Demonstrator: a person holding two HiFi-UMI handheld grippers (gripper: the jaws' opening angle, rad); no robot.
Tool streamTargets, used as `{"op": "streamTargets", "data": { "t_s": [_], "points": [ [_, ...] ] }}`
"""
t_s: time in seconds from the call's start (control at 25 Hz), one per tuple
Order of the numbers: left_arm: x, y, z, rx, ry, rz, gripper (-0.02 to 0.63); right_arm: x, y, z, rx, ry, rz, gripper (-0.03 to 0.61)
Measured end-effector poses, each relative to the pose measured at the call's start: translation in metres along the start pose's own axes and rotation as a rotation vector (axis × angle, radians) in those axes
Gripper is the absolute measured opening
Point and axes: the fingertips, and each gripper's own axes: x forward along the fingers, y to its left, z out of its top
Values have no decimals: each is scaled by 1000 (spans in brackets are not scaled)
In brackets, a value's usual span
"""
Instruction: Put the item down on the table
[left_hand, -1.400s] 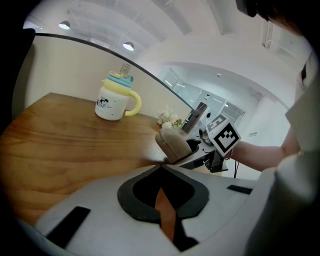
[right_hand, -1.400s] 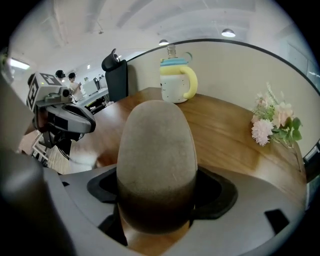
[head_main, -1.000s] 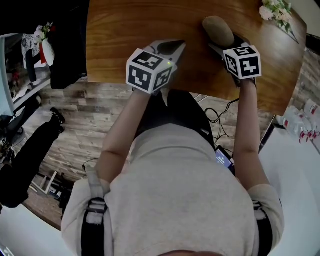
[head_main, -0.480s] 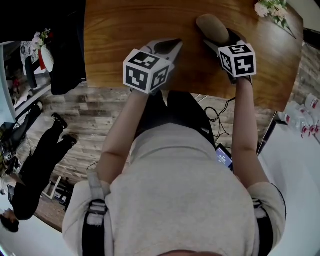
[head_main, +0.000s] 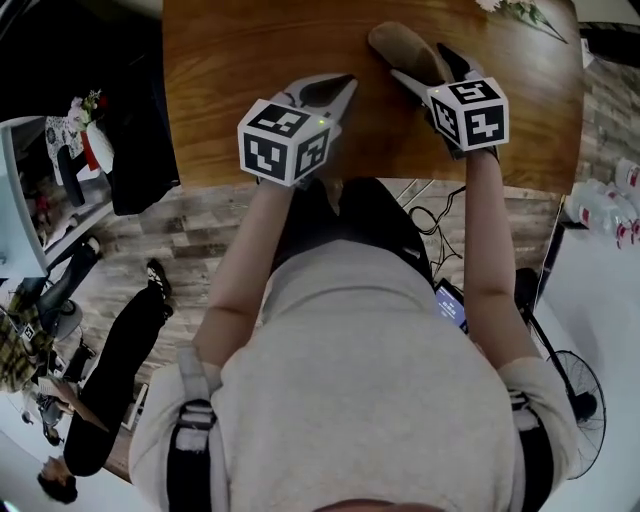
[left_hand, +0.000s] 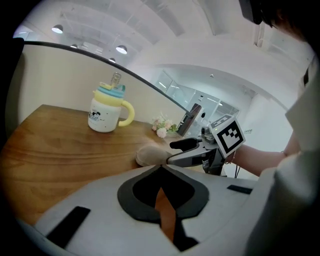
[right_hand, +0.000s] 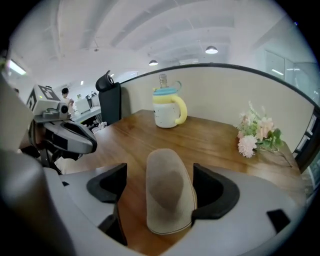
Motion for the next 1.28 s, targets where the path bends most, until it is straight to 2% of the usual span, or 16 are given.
{"op": "streamTargets", "data": {
  "t_s": [0.36,0.56,0.88,1.16,1.28],
  "points": [
    [-21,-22,36,104,-56,-29,15,-65,27,60,27,-241,-20,399],
    [-37,-40,65,166,-111,-59,15,-95,34,83,64,-348,-41,330],
    [-66,-59,101,250,-187,-104,15,-142,65,120,48,-518,-53,181],
    [-72,-75,106,317,-190,-142,15,-162,92,138,6,-608,-41,108],
    [-71,-80,98,335,-168,-160,15,-165,95,134,22,-639,-49,47]
  ]
}}
